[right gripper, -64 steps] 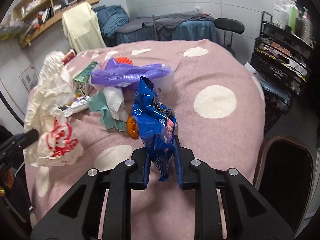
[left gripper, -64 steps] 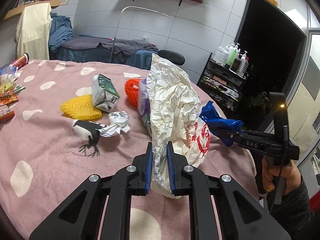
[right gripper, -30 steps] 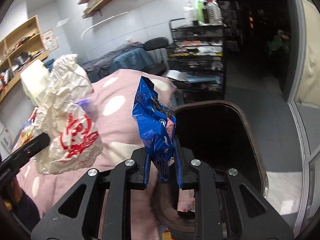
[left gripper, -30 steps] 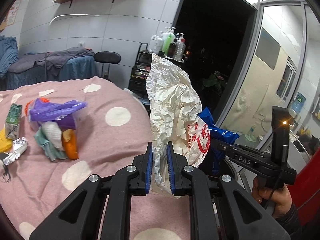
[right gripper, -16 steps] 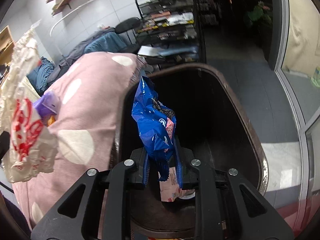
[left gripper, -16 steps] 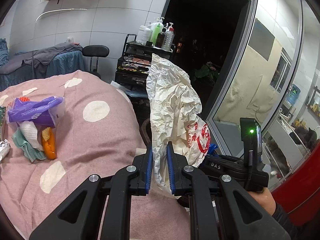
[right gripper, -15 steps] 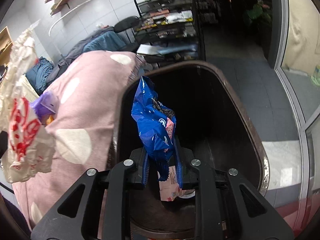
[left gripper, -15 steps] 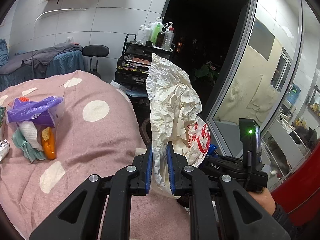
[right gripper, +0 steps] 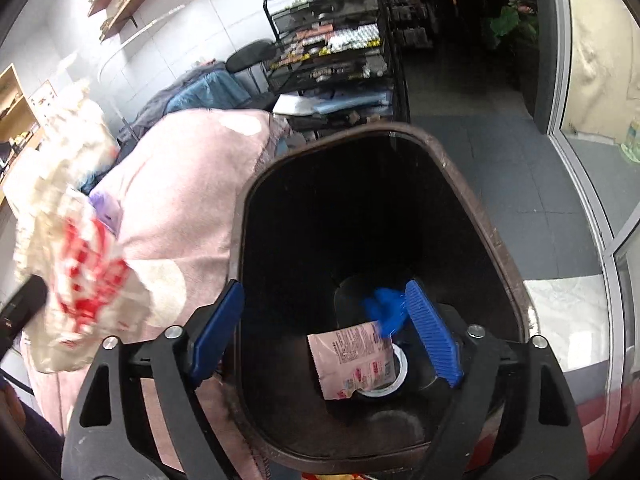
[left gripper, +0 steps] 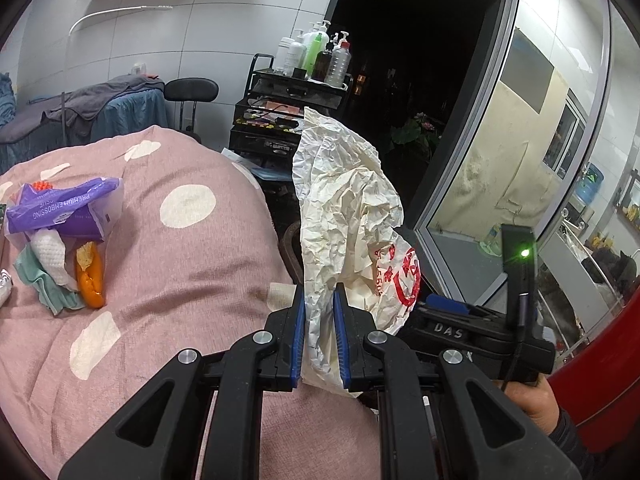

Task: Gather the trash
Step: 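Lower the white plastic bag into the bin and open the left tool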

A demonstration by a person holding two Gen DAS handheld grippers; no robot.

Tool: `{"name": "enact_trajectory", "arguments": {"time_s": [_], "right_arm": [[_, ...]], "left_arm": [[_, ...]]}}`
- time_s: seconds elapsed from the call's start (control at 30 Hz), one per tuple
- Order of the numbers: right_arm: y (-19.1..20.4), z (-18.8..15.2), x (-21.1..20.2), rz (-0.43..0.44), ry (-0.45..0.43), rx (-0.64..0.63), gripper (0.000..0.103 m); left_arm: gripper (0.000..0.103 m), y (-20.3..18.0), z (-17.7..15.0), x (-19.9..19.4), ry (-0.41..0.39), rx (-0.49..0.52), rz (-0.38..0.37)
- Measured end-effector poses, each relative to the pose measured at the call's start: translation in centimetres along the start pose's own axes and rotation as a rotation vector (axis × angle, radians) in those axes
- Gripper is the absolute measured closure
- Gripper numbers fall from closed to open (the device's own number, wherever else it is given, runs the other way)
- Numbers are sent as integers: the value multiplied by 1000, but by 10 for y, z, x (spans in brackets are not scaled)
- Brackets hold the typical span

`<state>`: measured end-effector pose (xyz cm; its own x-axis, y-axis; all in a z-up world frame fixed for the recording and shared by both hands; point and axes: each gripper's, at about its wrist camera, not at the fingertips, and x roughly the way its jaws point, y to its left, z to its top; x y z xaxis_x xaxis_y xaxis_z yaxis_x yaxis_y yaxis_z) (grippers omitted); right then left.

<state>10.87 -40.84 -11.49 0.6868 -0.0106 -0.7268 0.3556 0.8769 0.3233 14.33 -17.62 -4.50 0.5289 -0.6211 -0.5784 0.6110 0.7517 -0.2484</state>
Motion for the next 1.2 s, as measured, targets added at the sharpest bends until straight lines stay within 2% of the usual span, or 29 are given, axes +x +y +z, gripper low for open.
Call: {"name": "enact_trajectory", "arguments": {"time_s": [0.4,0.67,1.2], "right_arm": [[6,8,-50,-49,-188,-11,15],[0,11,-76,-79,-297,26,14],[-10,14,-85,-88,-331,65,12]], "left_arm": [[89,-5,1,14,40,8,-7],[89,-8,7,37,96,-3,-28],[88,-22,10,71,174,55,-6]]}}
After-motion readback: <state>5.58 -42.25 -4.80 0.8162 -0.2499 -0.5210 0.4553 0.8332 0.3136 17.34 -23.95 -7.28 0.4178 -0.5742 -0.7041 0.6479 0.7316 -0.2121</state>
